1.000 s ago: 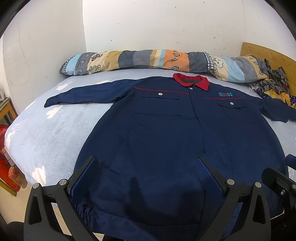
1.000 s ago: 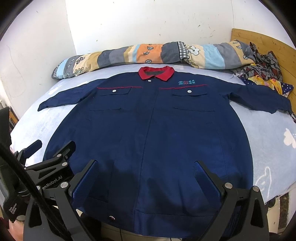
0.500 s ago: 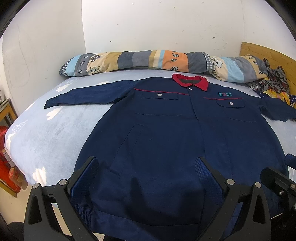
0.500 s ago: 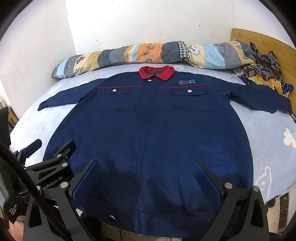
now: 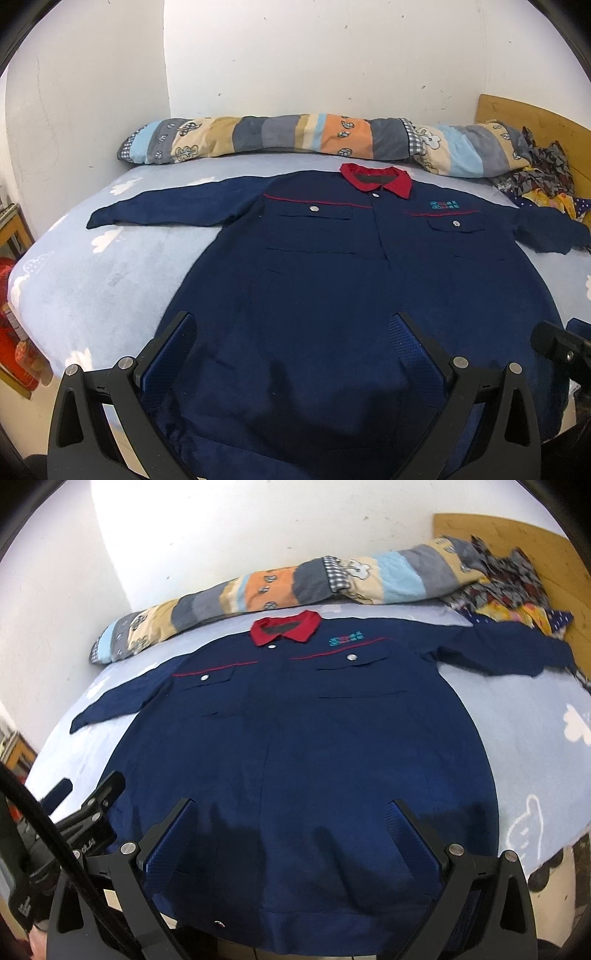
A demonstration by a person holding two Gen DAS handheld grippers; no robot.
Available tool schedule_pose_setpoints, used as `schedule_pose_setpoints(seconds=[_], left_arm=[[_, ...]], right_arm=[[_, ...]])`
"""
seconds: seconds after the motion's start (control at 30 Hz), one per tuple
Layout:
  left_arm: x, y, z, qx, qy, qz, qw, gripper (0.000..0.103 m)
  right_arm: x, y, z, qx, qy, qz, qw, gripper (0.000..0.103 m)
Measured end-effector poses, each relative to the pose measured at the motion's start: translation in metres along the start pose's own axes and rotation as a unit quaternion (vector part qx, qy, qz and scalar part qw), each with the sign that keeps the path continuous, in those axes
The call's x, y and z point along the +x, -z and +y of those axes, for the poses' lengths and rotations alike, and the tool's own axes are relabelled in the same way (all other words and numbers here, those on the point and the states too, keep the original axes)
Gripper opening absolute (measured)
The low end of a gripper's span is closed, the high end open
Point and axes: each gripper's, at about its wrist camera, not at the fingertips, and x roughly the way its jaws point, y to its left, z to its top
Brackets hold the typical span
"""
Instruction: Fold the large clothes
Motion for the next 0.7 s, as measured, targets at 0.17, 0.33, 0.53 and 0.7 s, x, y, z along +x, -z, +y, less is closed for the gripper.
schedule_pose_setpoints(seconds=[0.17, 0.33, 0.53, 0.7], left_arm=[[-0.002, 0.001, -0.005, 0.019, 0.001, -0.003, 0.9998, 0.103], [0.001, -0.028, -0.016, 0.045, 0.015, -0.022, 0.9986, 0.103], [0.034, -0.074, -0.042, 0.106, -0.002, -0.061, 0.9925, 0.103], [0.064, -0.088, -0.044, 0.087, 0.019, -0.018, 0.9959, 0.103]], right_arm=[[-0.006, -0.01, -0.007, 0.012, -0.023, 0.004, 1.0, 0.103], [-0.037, -0.046, -0.064, 0.081, -0.056, -0.047, 0.994, 0.103], [-0.048, -0.091, -0.205, 0.206, -0.059, -0.077, 0.974, 0.103], [-0.054, -0.107, -0.335, 0.304, -0.034, -0.105, 0.946, 0.091]])
